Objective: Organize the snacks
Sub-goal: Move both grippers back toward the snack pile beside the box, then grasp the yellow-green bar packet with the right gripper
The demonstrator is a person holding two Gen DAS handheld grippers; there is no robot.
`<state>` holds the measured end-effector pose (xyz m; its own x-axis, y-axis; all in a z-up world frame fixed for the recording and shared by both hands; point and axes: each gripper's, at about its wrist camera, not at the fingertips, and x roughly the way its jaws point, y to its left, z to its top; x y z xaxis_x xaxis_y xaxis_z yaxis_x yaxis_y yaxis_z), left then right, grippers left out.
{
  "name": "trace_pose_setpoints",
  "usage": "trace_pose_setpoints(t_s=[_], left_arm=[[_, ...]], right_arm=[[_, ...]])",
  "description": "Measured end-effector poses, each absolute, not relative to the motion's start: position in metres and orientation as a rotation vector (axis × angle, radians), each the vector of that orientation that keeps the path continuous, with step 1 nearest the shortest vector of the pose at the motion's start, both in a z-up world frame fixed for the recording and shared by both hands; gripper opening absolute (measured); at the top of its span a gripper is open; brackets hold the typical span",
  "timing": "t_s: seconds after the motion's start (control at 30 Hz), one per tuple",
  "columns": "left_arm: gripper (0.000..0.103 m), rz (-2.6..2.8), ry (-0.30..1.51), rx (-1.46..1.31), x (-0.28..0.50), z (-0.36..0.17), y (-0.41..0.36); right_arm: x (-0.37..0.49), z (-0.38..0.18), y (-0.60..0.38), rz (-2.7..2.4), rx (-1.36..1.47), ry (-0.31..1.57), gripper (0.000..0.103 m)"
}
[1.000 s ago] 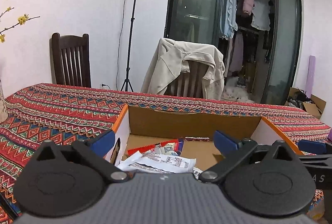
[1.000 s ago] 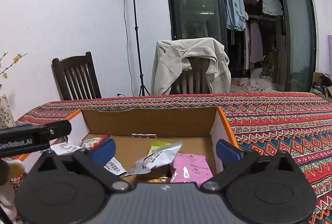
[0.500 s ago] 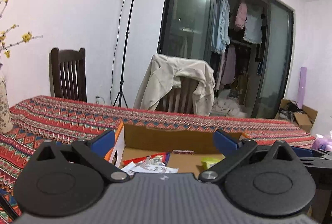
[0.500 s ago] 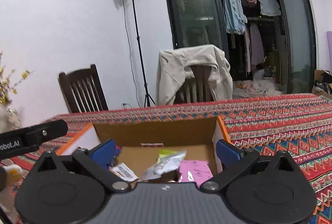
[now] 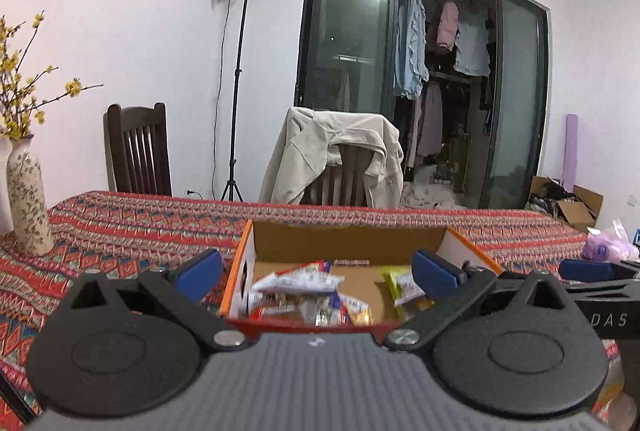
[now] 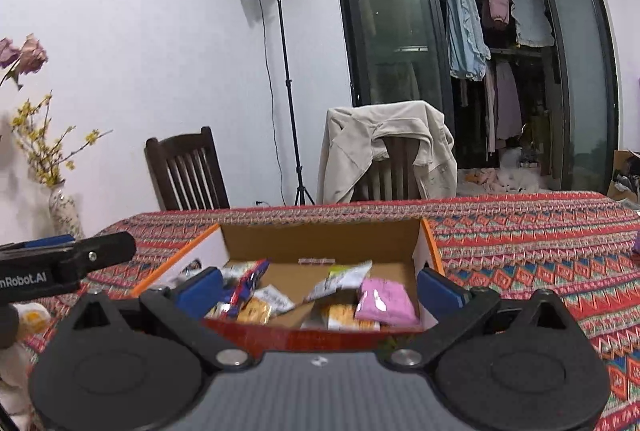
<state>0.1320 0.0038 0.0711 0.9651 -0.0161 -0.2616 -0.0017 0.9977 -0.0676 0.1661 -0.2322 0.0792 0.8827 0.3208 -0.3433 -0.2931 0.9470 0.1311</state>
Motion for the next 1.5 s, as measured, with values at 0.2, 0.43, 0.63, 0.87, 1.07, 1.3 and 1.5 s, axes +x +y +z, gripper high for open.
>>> trace_pose_setpoints(t_s=[0.2, 0.43, 0.63, 0.87, 1.07, 1.3, 1.5], left_arm=[[0.103, 0.007, 0.315, -0.044, 0.107, 0.042, 0.009], [0.103, 0.014, 0.362, -0.056, 0.093, 0.016, 0.02], [0.103, 0.008, 0.38, -0.068, 0.091, 0.008, 0.023], [0.103, 0.007, 0.387, -0.079, 0.097, 0.003, 0.026], [0.103, 0.007, 0.394, -0.116, 0.099, -0.001, 0.033], [0.103, 0.015, 0.418, -0.145, 0.102, -0.004, 0.038], [0.103, 0.004, 0.416, -0.168, 0.101, -0.005, 0.042]], right_arm=[[0.143, 0.054, -0.233, 0.312, 0.05, 0.438, 0.103], [0.131, 0.03, -0.233, 0.303, 0.042, 0.508, 0.103], [0.124, 0.02, -0.23, 0.303, 0.024, 0.538, 0.103], [0.122, 0.018, -0.227, 0.304, 0.006, 0.55, 0.103], [0.128, 0.02, -0.218, 0.324, 0.003, 0.559, 0.103], [0.146, 0.021, -0.19, 0.393, -0.025, 0.608, 0.103], [0.17, 0.01, -0.169, 0.41, -0.036, 0.708, 0.091]])
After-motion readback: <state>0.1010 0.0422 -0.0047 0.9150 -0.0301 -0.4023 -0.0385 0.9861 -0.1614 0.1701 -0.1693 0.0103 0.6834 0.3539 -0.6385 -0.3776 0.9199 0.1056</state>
